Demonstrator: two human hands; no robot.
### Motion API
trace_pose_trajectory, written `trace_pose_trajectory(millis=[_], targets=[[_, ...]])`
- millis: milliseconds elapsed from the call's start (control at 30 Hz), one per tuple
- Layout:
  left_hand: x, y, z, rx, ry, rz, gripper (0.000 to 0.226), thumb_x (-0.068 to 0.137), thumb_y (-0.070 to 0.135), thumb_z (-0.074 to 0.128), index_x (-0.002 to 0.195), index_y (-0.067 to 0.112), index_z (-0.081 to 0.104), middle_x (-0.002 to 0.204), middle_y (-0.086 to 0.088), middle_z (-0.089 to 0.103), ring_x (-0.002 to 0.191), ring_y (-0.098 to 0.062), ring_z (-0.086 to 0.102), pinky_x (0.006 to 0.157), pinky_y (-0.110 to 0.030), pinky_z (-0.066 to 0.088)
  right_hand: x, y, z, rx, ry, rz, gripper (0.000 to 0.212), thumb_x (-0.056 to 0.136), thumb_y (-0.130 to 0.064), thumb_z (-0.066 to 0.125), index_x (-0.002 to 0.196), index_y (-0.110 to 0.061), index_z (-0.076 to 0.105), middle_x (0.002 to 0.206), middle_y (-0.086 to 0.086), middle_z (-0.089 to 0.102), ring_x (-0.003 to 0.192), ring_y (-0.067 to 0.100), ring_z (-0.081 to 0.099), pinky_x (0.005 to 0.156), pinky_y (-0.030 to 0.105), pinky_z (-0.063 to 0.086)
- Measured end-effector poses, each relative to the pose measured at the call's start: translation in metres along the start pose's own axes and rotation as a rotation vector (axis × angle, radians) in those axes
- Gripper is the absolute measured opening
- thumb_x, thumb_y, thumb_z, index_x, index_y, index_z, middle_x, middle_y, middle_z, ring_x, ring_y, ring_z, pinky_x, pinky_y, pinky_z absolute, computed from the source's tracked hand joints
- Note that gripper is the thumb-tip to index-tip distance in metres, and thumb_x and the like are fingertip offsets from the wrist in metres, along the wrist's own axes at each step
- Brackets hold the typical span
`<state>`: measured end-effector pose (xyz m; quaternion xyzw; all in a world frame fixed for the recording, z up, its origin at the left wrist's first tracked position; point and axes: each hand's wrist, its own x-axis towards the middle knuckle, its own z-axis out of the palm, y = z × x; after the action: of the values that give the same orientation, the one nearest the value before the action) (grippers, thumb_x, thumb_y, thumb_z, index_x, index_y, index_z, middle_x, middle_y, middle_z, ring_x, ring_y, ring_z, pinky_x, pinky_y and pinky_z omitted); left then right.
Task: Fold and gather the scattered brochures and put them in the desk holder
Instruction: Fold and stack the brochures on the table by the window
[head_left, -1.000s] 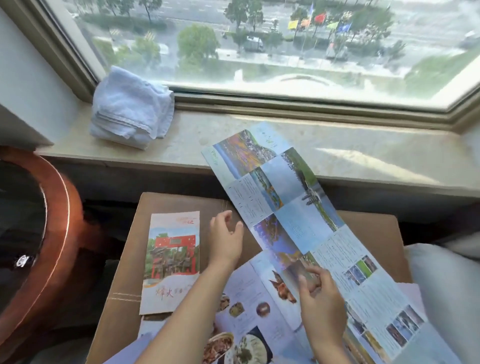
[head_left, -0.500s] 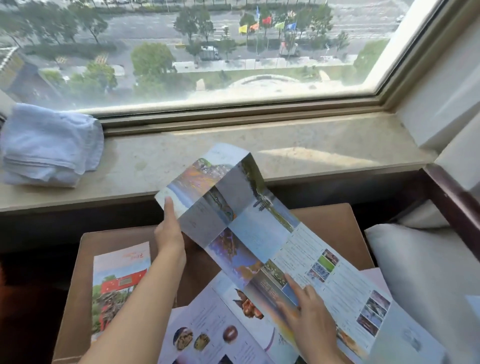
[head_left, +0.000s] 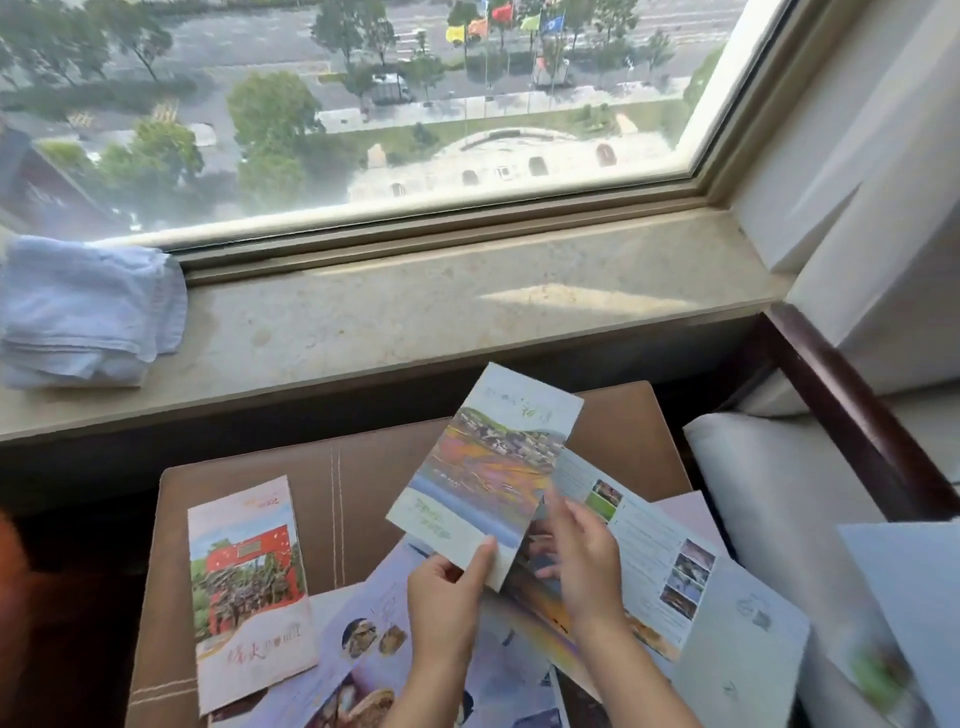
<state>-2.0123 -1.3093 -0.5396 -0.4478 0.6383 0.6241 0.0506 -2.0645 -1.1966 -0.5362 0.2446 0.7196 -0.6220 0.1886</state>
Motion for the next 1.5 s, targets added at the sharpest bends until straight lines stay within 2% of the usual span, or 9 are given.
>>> trace_pose_trajectory(millis=[167,367,700,867,1000,1100,1267,1367,1500], targets=[[-0.018,-0.038,0.006,0.049,0.076,-0.120,0.018,0.072,0.027,0.082,0.070,0.016,0.067,0.066,0.006,0.071,0.064,-0.007,0.065,0.064,-0.033,0.056,0.004,0.033,-0.003,-0.252,0.038,0.006,0.009,0.086,-0.027,0.068,0.087,-0.022,0.060,0.077,-0.007,0.065,0.078,0.016,0.065,0.074,0.049,0.058],[0.014,-0.052,-0.021,0.412,0.376,0.117,0.057,0.072,0.025,0.081,0.121,0.010,0.055,0.117,-0.012,0.053,0.109,-0.030,0.052,0.088,-0.040,0.042,0.018,0.063,-0.004,-0.451,-0.015,0.050,0.023,0.085,-0.028,0.064,0.069,-0.011,0.061,0.065,0.010,0.066,0.067,0.026,0.065,0.064,0.034,0.052],[0.036,-0.028,-0.052,0.352,-0.143,0.058,0.030,0.088,0.037,0.063,0.079,0.008,0.061,0.073,-0.011,0.048,0.063,-0.016,0.044,0.053,-0.028,0.034,0.004,0.073,-0.012,-0.316,-0.011,-0.023,0.016,0.082,-0.036,0.069,0.090,-0.031,0.056,0.080,-0.011,0.060,0.076,0.009,0.058,0.063,0.023,0.042],[0.014,-0.035,-0.087,0.168,-0.212,-0.169,0.045,0.092,0.029,0.060,0.133,0.012,0.050,0.136,-0.016,0.054,0.113,-0.032,0.060,0.091,-0.043,0.052,-0.031,0.083,-0.042,-0.351,0.177,-0.054,0.045,0.086,-0.034,0.065,0.127,-0.031,0.047,0.131,-0.009,0.049,0.123,0.011,0.043,0.093,0.027,0.039],[-0.010,-0.026,-0.112,0.074,-0.151,-0.144,0.023,0.092,0.008,0.056,0.107,0.024,0.063,0.103,0.007,0.070,0.079,0.005,0.069,0.067,-0.009,0.052,-0.053,0.087,-0.047,-0.321,-0.008,0.080,0.052,0.091,-0.041,0.057,0.138,-0.031,0.040,0.149,-0.008,0.035,0.137,0.014,0.033,0.111,0.035,0.032],[-0.022,-0.025,-0.123,0.071,-0.158,-0.183,0.044,0.095,0.000,0.048,0.138,0.009,0.043,0.139,0.000,0.051,0.121,0.000,0.051,0.098,-0.015,0.038,-0.070,0.071,-0.031,-0.102,-0.179,0.209,0.046,0.091,-0.047,0.050,0.135,-0.033,0.046,0.149,-0.009,0.039,0.134,0.011,0.037,0.113,0.033,0.031],[-0.036,-0.062,-0.106,0.145,-0.316,-0.270,0.040,0.086,-0.006,0.060,0.124,0.005,0.054,0.129,-0.007,0.063,0.120,-0.014,0.056,0.100,-0.026,0.043,-0.090,0.059,-0.011,0.492,-0.287,0.507,0.055,0.067,-0.065,0.056,0.110,-0.033,0.069,0.116,-0.005,0.070,0.105,0.016,0.067,0.088,0.036,0.053],[-0.050,-0.084,-0.085,0.197,-0.344,-0.214,0.025,0.081,-0.004,0.069,0.093,0.016,0.063,0.089,0.012,0.074,0.087,0.007,0.065,0.074,-0.008,0.051,-0.087,0.074,-0.019,0.324,-0.090,0.377,0.065,0.080,-0.068,0.047,0.136,-0.036,0.047,0.139,-0.011,0.049,0.125,0.011,0.049,0.113,0.041,0.032],[-0.052,-0.109,-0.065,0.470,-0.144,0.031,0.029,0.077,0.008,0.076,0.087,0.030,0.059,0.091,0.004,0.063,0.088,-0.013,0.059,0.068,-0.004,0.043,-0.074,0.103,-0.035,-0.007,-0.149,0.296,0.039,0.091,-0.038,0.056,0.121,-0.012,0.059,0.118,-0.001,0.064,0.108,0.011,0.059,0.085,0.020,0.044]])
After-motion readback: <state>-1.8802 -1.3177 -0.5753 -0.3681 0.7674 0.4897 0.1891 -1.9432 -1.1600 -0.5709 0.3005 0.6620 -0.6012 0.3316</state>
